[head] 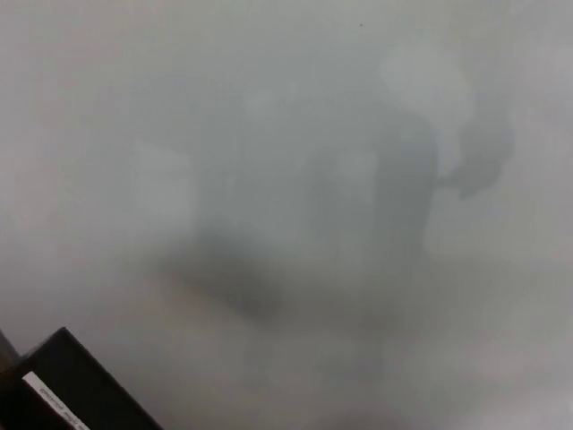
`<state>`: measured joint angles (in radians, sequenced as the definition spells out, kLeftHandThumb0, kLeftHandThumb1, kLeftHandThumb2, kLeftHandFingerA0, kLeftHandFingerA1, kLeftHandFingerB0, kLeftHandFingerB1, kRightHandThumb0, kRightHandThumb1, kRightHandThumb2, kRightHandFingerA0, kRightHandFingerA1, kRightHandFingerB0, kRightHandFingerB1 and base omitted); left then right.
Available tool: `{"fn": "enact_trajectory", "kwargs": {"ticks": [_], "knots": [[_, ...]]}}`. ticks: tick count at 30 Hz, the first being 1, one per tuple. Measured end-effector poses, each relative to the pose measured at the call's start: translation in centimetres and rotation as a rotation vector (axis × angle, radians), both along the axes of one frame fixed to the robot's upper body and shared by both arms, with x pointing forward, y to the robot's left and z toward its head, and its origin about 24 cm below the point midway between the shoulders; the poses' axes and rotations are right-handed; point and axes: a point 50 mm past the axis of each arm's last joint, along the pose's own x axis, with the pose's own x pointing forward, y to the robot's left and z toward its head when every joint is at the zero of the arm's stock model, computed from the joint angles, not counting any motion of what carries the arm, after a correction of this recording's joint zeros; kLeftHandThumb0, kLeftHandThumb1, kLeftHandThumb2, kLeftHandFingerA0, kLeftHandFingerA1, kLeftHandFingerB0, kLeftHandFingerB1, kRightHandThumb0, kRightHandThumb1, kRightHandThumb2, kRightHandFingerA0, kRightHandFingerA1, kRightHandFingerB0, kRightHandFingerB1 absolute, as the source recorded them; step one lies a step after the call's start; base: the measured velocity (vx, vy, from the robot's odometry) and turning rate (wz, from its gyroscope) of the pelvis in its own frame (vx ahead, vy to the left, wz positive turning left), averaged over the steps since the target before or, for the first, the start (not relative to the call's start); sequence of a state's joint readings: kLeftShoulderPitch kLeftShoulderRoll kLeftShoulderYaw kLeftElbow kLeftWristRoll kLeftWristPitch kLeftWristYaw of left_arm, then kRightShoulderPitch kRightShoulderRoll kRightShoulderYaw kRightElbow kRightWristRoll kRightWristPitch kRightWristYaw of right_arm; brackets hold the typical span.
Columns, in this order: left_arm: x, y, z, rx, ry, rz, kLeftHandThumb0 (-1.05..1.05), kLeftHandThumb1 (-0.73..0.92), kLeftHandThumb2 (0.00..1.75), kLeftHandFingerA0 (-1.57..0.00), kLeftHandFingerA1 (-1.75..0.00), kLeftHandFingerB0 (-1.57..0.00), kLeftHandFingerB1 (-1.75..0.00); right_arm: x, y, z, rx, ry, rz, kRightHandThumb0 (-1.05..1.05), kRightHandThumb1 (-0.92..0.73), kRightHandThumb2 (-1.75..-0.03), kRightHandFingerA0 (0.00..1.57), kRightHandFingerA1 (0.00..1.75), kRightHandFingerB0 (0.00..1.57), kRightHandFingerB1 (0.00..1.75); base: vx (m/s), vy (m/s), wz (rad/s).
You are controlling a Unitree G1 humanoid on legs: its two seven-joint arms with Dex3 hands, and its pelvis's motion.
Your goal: A magnetic marker holder is on the left hand side of the white board, the robot put the index and middle finger into the opening of the container and pull off the magnetic holder and hand it to a human on the left hand side.
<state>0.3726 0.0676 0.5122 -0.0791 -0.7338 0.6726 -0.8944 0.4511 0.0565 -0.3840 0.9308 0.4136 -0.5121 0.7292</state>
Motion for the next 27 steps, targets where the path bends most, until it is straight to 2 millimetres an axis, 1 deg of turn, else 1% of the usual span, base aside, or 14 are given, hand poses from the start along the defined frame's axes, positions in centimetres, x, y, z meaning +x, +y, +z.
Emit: {"fn": "enact_trajectory", "kwargs": {"ticks": [2, 8, 9, 10, 11, 18, 19, 21, 22, 23, 24, 25, 26, 27], "knots": [[-0.1, 0.2, 0.3, -0.012, -0.012, 0.010, -0.44, 0.69, 0.60, -1.03, -1.22, -0.85, -0.75, 0.0, 0.0, 0.0, 0.000, 0.000, 0.002, -0.65, -0.72, -0.62, 0.77, 0.60, 0.51, 0.39, 0.00, 0.000, 0.00], [-0.6, 0.7, 1.7, -0.060, -0.074, 0.038, -0.43, 0.63, 0.59, -1.02, -1.24, -0.83, -0.80, 0.1, 0.1, 0.0, 0.001, -0.001, 0.005, -0.64, -0.71, -0.62, 0.79, 0.58, 0.53, 0.39, 0.00, 0.000, 0.00], [-0.6, 0.7, 1.8, -0.063, -0.080, 0.038, -0.48, 0.40, 0.86, -1.10, -1.15, -0.84, -0.81, 0.1, 0.1, 0.0, 0.001, -0.001, 0.005, -0.66, -0.70, -0.62, 0.79, 0.58, 0.55, 0.39, 0.00, 0.000, 0.00], [-0.7, 0.8, 2.1, -0.072, -0.095, 0.040, -0.48, 0.40, 0.86, -1.10, -1.15, -0.84, -0.81, 0.1, 0.1, 0.0, 0.001, -0.001, 0.005, -0.66, -0.70, -0.62, 0.79, 0.58, 0.55, 0.39, 0.00, 0.000, 0.00], [-0.7, 0.8, 2.3, -0.077, -0.104, 0.040, -0.44, 0.53, 0.57, -0.96, -1.10, -0.82, -0.70, 0.1, 0.1, 0.0, 0.001, -0.001, 0.005, -0.65, -0.73, -0.62, 0.76, 0.59, 0.53, 0.40, 0.00, 0.000, 0.00], [-0.9, 0.9, 4.0, -0.122, -0.199, 0.037, -0.48, 0.48, 0.55, -1.02, -1.00, -0.87, -0.66, 0.1, 0.2, 0.0, 0.003, -0.002, 0.010, -0.64, -0.71, -0.62, 0.75, 0.58, 0.53, 0.39, 0.00, 0.000, 0.00], [-1.0, 0.9, 4.2, -0.126, -0.205, 0.036, -0.47, 0.47, 0.55, -0.97, -0.94, -0.83, -0.56, 0.1, 0.2, 0.0, 0.003, -0.002, 0.011, -0.64, -0.69, -0.61, 0.75, 0.55, 0.54, 0.37, 0.00, 0.000, 0.00], [-1.0, 1.0, 4.8, -0.144, -0.241, 0.032, -0.47, 0.47, 0.55, -0.97, -0.94, -0.83, -0.56, 0.1, 0.2, 0.0, 0.004, -0.001, 0.012, -0.64, -0.69, -0.61, 0.75, 0.55, 0.54, 0.37, 0.00, 0.000, 0.00], [-1.0, 1.0, 4.9, -0.147, -0.248, 0.031, -0.68, 0.41, 0.54, -0.93, -0.90, -0.59, -0.48, 0.1, 0.2, 0.0, 0.004, -0.001, 0.012, -0.64, -0.70, -0.62, 0.75, 0.55, 0.53, 0.36, 0.00, 0.000, 0.00], [-1.0, 1.1, 5.1, -0.152, -0.261, 0.027, -0.68, 0.41, 0.54, -0.93, -0.90, -0.59, -0.48, 0.1, 0.2, 0.0, 0.004, -0.001, 0.013, -0.64, -0.70, -0.62, 0.75, 0.55, 0.53, 0.36, 0.00, 0.000, 0.00], [-1.0, 1.1, 5.6, -0.160, -0.284, 0.022, -0.85, 0.45, 0.56, -0.84, -0.85, -0.48, -0.48, 0.1, 0.2, 0.0, 0.004, -0.001, 0.012, -0.65, -0.70, -0.62, 0.75, 0.55, 0.52, 0.37, 0.00, 0.000, 0.00], [-1.0, 1.1, 5.7, -0.163, -0.294, 0.020, -0.85, 0.45, 0.56, -0.84, -0.85, -0.48, -0.48, 0.1, 0.2, 0.0, 0.004, -0.001, 0.012, -0.65, -0.70, -0.62, 0.75, 0.55, 0.52, 0.37, 0.00, 0.000, 0.00], [-1.0, 1.0, 6.0, -0.168, -0.308, 0.016, -0.96, 0.37, 0.85, -0.72, -0.72, -0.52, -0.54, 0.1, 0.2, 0.0, 0.004, -0.001, 0.012, -0.64, -0.71, -0.62, 0.75, 0.55, 0.54, 0.37, 0.00, 0.000, 0.00], [-1.0, 1.0, 6.2, -0.173, -0.324, 0.011, -0.96, 0.37, 0.85, -0.72, -0.72, -0.52, -0.54, 0.1, 0.2, 0.0, 0.004, -0.001, 0.012, -0.64, -0.71, -0.62, 0.75, 0.55, 0.54, 0.37, 0.00, 0.000, 0.00]]}}
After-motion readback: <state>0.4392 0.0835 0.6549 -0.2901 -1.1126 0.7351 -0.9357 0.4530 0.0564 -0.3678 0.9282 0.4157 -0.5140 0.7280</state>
